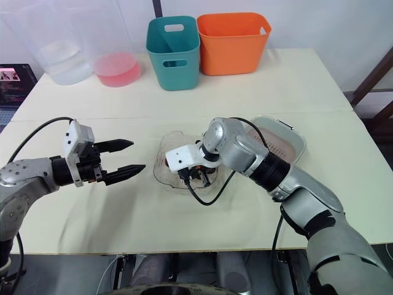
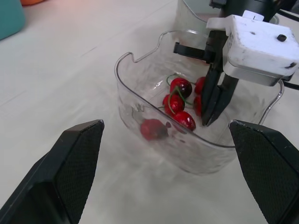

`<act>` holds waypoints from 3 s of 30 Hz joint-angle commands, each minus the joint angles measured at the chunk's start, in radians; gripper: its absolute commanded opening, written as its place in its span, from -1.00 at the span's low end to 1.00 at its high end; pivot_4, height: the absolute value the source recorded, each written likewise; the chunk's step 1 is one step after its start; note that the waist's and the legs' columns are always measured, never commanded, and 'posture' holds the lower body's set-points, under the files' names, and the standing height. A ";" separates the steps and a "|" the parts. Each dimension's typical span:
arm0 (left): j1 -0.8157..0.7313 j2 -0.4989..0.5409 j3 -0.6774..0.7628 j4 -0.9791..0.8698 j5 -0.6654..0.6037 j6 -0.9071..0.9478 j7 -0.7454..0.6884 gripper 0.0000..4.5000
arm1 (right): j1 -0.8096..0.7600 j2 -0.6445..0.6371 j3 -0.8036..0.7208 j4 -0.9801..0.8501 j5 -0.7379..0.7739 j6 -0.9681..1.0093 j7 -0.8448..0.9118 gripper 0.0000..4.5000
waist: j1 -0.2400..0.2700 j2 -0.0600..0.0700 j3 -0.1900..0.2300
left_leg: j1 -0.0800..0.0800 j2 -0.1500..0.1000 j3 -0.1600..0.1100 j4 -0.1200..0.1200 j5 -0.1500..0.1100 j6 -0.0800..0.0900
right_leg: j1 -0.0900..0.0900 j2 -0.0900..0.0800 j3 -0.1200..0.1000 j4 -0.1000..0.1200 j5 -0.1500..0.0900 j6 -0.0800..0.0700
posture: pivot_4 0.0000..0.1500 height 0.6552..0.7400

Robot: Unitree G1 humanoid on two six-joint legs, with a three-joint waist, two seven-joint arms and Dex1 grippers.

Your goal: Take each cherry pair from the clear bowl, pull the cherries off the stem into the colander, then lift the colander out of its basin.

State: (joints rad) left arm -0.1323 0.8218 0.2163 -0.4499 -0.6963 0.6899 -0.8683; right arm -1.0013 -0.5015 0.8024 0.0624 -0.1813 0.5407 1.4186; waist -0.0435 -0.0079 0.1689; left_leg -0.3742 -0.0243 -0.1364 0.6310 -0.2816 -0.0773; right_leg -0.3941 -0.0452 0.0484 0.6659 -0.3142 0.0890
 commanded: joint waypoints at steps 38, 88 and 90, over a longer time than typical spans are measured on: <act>-0.111 0.007 -0.043 -0.006 0.027 -0.021 -0.047 1.00 | -0.094 -0.042 0.017 -0.132 0.042 0.401 -0.046 0.18 | -0.002 0.000 0.000 | 0.000 0.000 0.000 0.000 0.000 0.000 | 0.000 0.000 0.000 0.000 0.000 0.000 | 1.00 1.00; -0.514 -0.022 -0.007 0.297 -0.151 0.077 -0.141 1.00 | -0.066 -0.180 -0.400 -0.455 0.210 0.452 -0.196 -0.99 | 0.000 -0.003 -0.001 | -0.001 0.000 -0.001 0.000 0.000 -0.001 | 0.000 0.000 -0.002 0.000 0.000 -0.001 | 1.00 1.00; -0.612 -0.015 -0.056 0.371 -0.146 0.092 -0.229 1.00 | -0.069 -0.192 -0.407 -0.471 0.226 0.430 -0.197 -0.99 | 0.000 -0.003 -0.001 | -0.001 -0.001 -0.001 0.000 0.000 -0.001 | 0.000 0.000 -0.003 0.000 0.000 0.000 | 1.00 1.00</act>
State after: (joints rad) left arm -0.6937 0.7895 0.1799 -0.1067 -0.8299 0.7751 -1.0317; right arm -1.0459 -0.6863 0.4304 -0.3702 0.0235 0.9969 1.2260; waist -0.0439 -0.0112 0.1675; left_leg -0.3753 -0.0258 -0.1369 0.6309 -0.2812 -0.0780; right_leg -0.3942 -0.0441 0.0454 0.6651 -0.3138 0.0885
